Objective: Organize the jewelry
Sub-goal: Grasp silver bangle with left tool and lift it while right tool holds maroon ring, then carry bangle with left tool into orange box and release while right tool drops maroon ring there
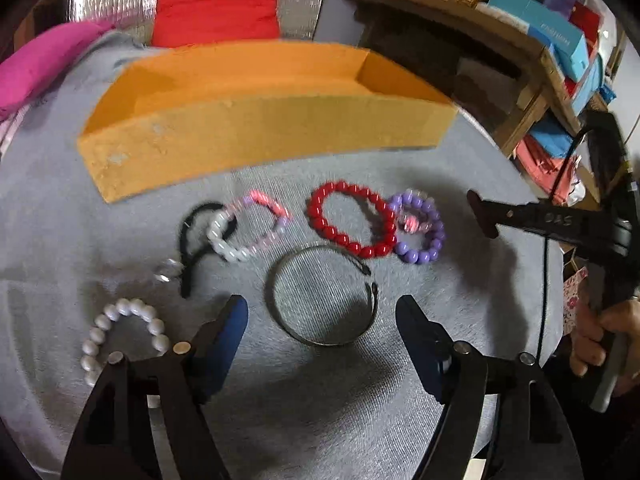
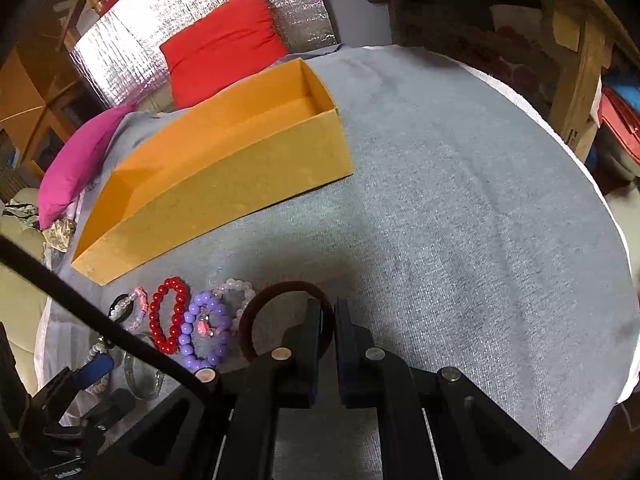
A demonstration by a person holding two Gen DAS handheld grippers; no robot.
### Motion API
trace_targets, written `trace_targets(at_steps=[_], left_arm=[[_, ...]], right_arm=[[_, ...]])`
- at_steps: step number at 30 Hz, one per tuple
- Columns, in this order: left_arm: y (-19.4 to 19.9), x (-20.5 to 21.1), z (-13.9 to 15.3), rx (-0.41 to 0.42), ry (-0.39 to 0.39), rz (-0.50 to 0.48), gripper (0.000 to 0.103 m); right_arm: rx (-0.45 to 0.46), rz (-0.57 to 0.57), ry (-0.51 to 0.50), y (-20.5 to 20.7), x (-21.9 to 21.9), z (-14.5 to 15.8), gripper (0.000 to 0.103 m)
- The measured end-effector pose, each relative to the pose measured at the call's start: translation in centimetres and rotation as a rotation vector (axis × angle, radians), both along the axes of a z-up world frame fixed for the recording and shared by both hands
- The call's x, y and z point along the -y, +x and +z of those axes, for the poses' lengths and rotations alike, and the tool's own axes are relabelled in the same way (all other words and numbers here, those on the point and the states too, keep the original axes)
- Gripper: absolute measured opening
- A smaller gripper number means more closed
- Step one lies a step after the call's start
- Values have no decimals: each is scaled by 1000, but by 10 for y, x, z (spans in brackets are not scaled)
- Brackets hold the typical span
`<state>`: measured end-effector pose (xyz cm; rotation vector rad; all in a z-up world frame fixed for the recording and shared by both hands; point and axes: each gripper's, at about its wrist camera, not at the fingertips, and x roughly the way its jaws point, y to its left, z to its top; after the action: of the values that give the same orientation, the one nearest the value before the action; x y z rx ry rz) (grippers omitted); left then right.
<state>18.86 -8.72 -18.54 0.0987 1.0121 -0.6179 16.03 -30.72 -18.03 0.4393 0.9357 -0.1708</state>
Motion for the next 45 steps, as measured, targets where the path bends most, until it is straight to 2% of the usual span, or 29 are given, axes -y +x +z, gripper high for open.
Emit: trace_targets(at_steps=[7,8,9,17,20,26,28,30,33,39,45], left_arm=[[-4,15,-5,78,59,-15,77],[-4,16,-5,87,58,-11,71],[-4,17,-5,94,59,-7,61],[-2,-15,5,96,22,33,61],[-7,-27,19,117,-12,45,61],[-2,-40,65,253,-88,98,61],[13,-45,81,290,-96,134,61],[37,-47,94,329,-65,196,61],[72,-56,104,351,-68,269,61],[120,-56,71,274,-17,321,61],[133,-53,60,255,2,305,62]], right_arm=[[-3,17,5,0,-3,-3,8],[-3,17,6,1,-4,-3,8],[-3,16,8,1,-4,-3,8],[34,25,16,-1,-9,2,8],[95,47,24,-1,-17,13,8],[284,72,14,3,-30,46,8],[324,64,-10,12,-33,55,8],[349,50,3,28,-32,61,8],[360,42,12,52,-34,64,8],[299,50,-23,102,-45,53,8],[253,91,-61,122,-60,40,8]])
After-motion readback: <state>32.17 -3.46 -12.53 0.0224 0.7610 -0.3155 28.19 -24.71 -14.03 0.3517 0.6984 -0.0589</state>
